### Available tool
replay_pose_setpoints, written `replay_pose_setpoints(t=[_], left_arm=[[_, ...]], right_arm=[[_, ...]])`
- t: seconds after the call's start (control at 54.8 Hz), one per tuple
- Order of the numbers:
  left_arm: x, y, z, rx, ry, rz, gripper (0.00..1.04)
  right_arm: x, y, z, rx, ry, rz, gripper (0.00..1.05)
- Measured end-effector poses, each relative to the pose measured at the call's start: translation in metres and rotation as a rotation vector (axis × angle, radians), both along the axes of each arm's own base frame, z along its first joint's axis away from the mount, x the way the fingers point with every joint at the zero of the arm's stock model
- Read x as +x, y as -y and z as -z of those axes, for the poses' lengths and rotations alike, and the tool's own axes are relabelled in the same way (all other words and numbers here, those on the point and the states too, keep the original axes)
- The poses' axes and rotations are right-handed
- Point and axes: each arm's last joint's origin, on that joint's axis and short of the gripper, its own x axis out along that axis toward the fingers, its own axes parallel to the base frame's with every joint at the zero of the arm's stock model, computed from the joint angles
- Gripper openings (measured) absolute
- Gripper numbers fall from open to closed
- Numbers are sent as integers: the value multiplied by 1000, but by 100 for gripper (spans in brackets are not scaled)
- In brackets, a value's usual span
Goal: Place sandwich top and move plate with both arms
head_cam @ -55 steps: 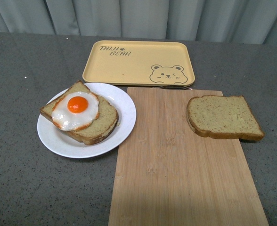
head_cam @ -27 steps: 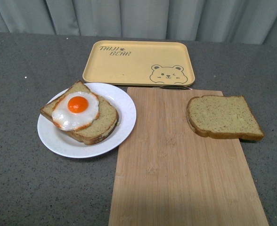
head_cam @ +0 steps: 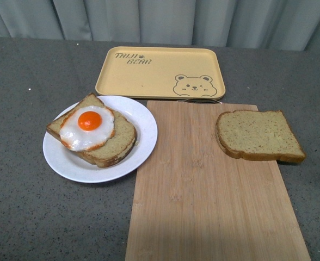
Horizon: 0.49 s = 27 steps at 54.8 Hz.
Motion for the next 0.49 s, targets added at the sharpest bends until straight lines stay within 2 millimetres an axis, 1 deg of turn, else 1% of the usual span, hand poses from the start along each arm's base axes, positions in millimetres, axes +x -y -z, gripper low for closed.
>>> replay_pose_setpoints(t=[0.128,0.219,0.292,0.365,0.438,0.493], left_arm=[[0,0,0,0,0,0,98],[0,0,0,0,0,0,98],[0,0,0,0,0,0,98],[0,0,0,0,0,0,98],[0,0,0,0,0,0,98],[0,0,0,0,0,0,98]], right_arm=[[29,3,28,103,-101,-39,95],[46,1,42,156,-139,-49,95],[58,-5,51,196,-158,-59,95],[72,-15,61,220,-181,-70,95],[80,-24,68,242,-194,-80,95],[85,-30,72,254,-209,-79,88]])
